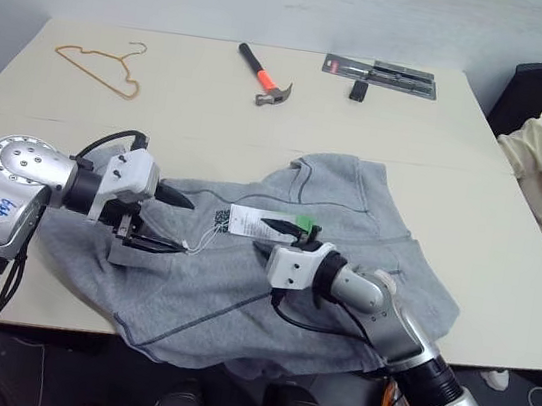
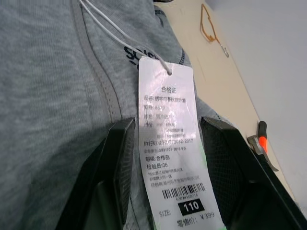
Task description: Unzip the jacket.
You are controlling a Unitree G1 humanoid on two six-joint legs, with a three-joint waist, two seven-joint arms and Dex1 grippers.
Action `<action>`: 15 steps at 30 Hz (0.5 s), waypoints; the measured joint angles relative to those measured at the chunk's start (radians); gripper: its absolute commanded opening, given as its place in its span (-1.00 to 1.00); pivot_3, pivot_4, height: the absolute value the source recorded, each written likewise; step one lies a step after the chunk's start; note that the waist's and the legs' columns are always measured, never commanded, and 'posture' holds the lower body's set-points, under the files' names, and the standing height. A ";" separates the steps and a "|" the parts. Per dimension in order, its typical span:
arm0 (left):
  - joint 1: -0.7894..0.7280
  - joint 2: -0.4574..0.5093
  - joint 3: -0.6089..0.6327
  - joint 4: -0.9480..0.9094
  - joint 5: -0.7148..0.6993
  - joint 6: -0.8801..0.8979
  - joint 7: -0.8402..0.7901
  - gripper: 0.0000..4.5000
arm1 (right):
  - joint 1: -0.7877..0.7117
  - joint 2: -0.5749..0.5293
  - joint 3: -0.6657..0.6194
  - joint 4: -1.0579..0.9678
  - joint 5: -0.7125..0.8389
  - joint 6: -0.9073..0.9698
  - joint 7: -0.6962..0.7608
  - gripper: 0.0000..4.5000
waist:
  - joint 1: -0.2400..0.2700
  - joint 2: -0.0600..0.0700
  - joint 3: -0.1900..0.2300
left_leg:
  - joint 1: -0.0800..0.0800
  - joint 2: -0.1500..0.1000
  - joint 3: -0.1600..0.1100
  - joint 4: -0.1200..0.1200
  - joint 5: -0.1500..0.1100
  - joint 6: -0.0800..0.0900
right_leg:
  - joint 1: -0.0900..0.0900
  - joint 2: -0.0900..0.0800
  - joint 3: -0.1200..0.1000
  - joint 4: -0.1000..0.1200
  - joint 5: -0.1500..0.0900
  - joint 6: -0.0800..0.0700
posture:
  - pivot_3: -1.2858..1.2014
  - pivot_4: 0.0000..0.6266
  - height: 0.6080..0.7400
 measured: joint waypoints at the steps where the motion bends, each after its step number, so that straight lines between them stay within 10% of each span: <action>1: -0.004 -0.008 0.000 0.009 0.007 -0.003 -0.001 0.75 | -0.003 0.008 0.002 0.014 -0.008 -0.001 -0.007 -0.01 | 0.000 0.000 0.000 | 0.000 0.000 0.000 0.000 0.000 0.000 | 0.000 0.000 0.000 0.000 0.000 0.000 | 0.03 -0.52 1.00; 11: -0.034 -0.051 0.000 0.023 0.030 -0.006 -0.006 0.75 | -0.066 0.043 0.039 0.161 -0.112 -0.043 -0.073 -0.01 | -0.002 0.000 0.000 | 0.000 0.000 0.000 0.001 0.000 0.000 | 0.000 0.000 0.000 0.002 0.000 0.000 | 0.03 -0.52 1.00; 15: -0.049 -0.055 0.000 0.041 0.038 -0.006 -0.006 0.76 | -0.070 0.053 0.034 0.164 -0.115 -0.044 -0.079 0.36 | -0.008 0.000 0.000 | 0.001 0.000 0.000 0.001 0.000 0.000 | 0.000 0.000 0.000 0.003 0.000 0.000 | 0.03 -0.52 1.00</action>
